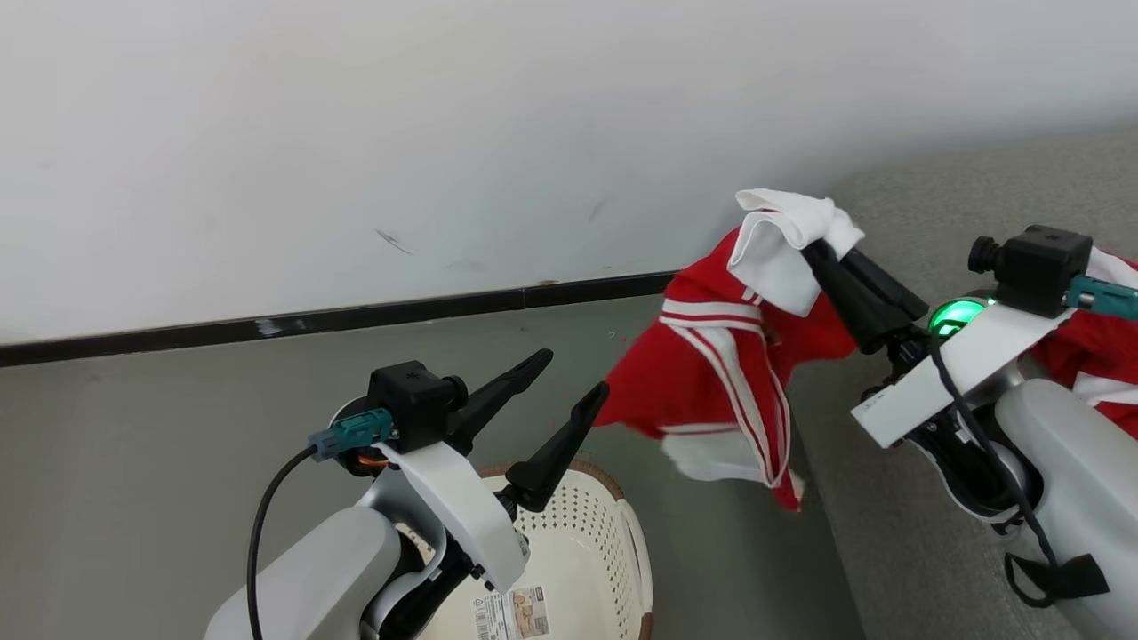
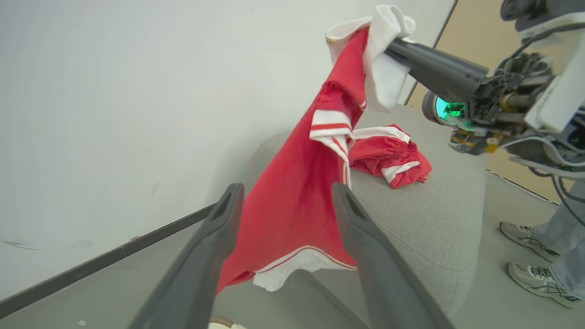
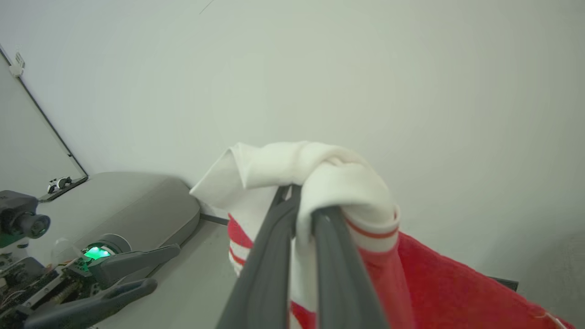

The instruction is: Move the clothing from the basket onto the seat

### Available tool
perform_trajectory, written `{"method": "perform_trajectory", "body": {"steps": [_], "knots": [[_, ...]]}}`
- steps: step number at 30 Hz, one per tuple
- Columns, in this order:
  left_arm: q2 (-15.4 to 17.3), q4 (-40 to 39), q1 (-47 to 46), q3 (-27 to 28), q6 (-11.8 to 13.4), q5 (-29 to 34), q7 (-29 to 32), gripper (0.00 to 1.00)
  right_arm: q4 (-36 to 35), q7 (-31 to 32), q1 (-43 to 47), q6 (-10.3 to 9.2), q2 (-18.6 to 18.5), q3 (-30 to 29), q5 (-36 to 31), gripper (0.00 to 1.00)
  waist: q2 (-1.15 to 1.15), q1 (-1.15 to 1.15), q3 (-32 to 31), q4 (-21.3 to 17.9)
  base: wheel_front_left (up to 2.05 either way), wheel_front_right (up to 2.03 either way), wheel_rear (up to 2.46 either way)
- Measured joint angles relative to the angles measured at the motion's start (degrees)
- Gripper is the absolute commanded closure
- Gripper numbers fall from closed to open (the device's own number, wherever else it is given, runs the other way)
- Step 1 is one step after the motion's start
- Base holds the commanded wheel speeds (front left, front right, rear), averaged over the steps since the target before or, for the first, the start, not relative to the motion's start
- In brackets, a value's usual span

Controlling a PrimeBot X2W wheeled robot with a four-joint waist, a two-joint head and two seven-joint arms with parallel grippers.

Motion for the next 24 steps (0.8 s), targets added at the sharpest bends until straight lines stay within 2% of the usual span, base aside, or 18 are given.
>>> {"method": "perform_trajectory", "body": {"steps": [13, 24], "knots": [[0.2, -0.6, 0.0, -0.6, 0.0, 0.7, -0.1, 0.0, -4.8, -0.2, 0.0, 0.0, -5.3, -9.6, -5.3, 1.0, 0.0, 0.0, 0.0, -3.3, 0.0, 0.0, 0.0], [0.4, -1.4, 0.1, -0.8, 0.0, 1.2, -0.1, 0.0, -8.9, -0.3, 2.2, 0.0, -7.6, -16.6, -8.1, 1.0, 0.0, 0.0, 0.1, -6.6, 0.0, 0.0, 0.0]]}}
